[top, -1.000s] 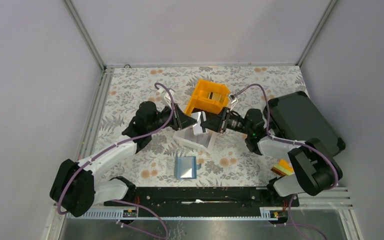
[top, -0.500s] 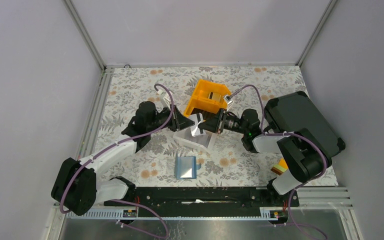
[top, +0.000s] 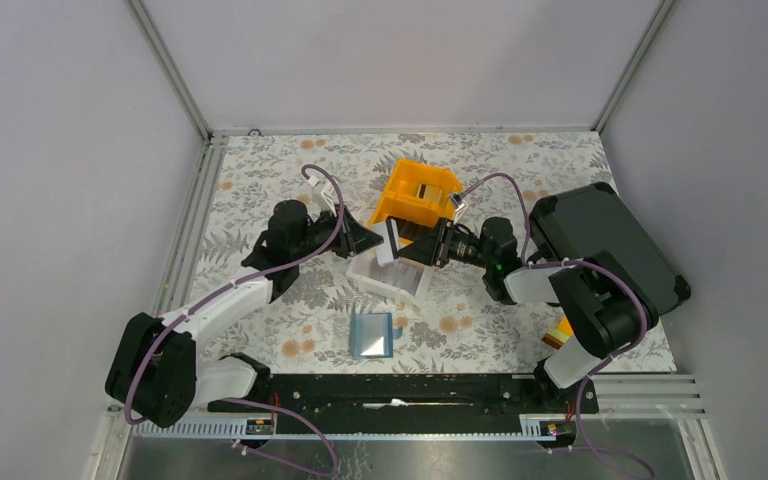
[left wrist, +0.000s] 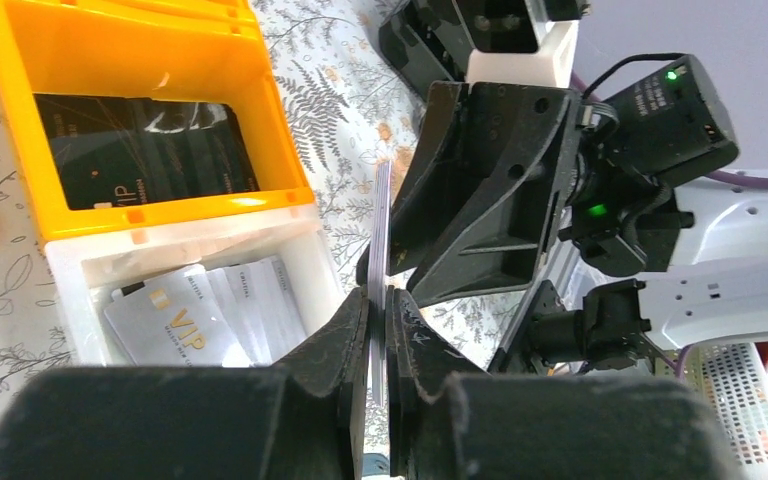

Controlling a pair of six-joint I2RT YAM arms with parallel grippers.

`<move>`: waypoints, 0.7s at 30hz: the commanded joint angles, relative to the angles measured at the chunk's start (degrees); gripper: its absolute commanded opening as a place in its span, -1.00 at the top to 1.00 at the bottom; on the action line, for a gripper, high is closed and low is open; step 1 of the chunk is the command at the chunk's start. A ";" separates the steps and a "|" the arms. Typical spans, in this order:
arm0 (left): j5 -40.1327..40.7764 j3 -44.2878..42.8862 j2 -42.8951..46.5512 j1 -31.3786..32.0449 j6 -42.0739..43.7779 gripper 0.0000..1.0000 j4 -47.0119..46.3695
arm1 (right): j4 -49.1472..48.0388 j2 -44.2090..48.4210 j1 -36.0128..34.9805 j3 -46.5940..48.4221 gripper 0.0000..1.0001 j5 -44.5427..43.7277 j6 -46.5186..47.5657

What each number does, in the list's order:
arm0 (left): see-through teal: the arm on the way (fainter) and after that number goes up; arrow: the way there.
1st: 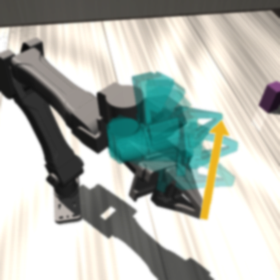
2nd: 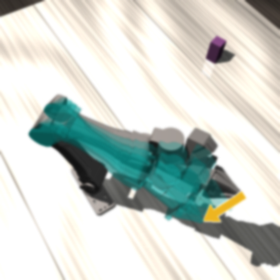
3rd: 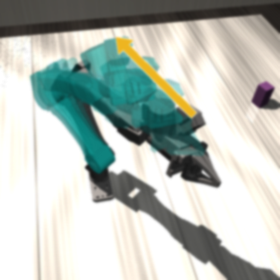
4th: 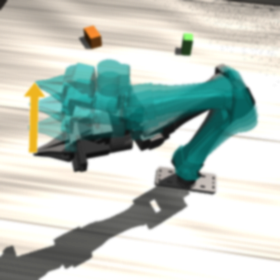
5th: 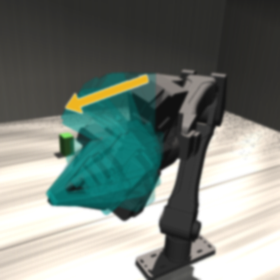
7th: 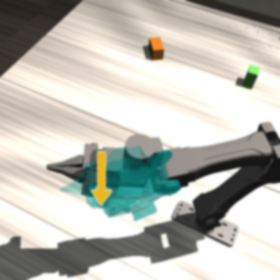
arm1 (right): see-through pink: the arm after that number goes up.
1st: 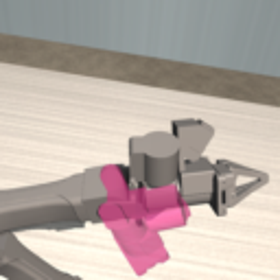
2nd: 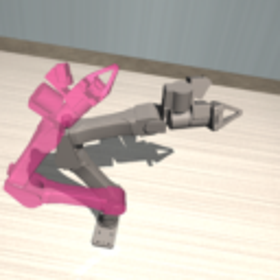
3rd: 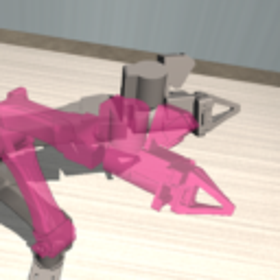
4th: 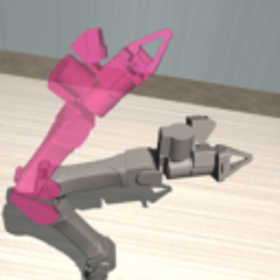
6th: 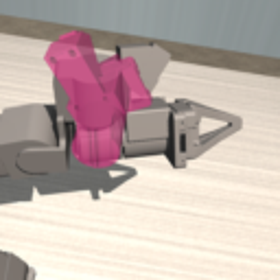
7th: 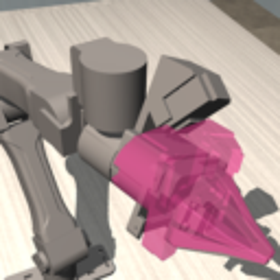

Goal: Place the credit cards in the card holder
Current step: Pick up the credit card from the storage box.

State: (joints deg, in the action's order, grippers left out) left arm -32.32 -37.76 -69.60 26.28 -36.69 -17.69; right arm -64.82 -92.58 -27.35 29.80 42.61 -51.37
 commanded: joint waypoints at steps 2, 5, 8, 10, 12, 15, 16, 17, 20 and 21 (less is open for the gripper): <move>4.95 -1.47 -1.46 -0.11 2.66 1.00 0.13 | 4.86 1.26 0.28 0.91 0.10 -5.32 4.64; 7.30 -1.27 -2.14 -0.11 3.19 1.00 1.16 | 10.21 3.71 0.26 0.66 0.01 -9.23 8.94; 9.54 -1.27 -3.08 -0.09 3.46 1.00 2.37 | 14.45 5.98 0.20 0.41 -0.08 -12.60 11.84; 9.97 -1.27 -4.04 -0.09 3.27 1.00 2.48 | 16.21 6.79 0.20 0.65 -0.13 -13.44 12.81; 9.54 -1.42 -5.10 -0.09 3.08 1.00 2.49 | 16.37 6.72 0.07 1.19 -0.15 -12.59 12.70; 7.48 -1.09 -5.88 -0.09 2.63 1.00 1.16 | 14.98 5.65 -0.19 2.19 -0.14 -9.48 11.83; 6.69 -0.79 -5.85 -0.09 2.45 1.00 0.44 | 14.26 5.39 -0.28 2.29 -0.09 -8.61 11.64; 6.08 -0.59 -5.81 -0.09 2.25 1.00 -0.10 | 13.54 5.12 -0.33 2.43 -0.04 -7.64 11.45; 4.67 -0.40 -5.81 -0.09 2.38 1.00 -0.43 | 12.34 3.72 -0.57 3.54 0.11 -4.38 10.65; 4.36 -0.25 -5.76 -0.09 2.41 1.00 -0.60 | 11.97 3.22 -0.75 3.93 0.14 -3.77 10.38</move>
State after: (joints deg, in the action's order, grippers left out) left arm -25.26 -37.76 -75.66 26.28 -34.52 -13.63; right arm -49.63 -87.79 -27.49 30.59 34.39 -40.99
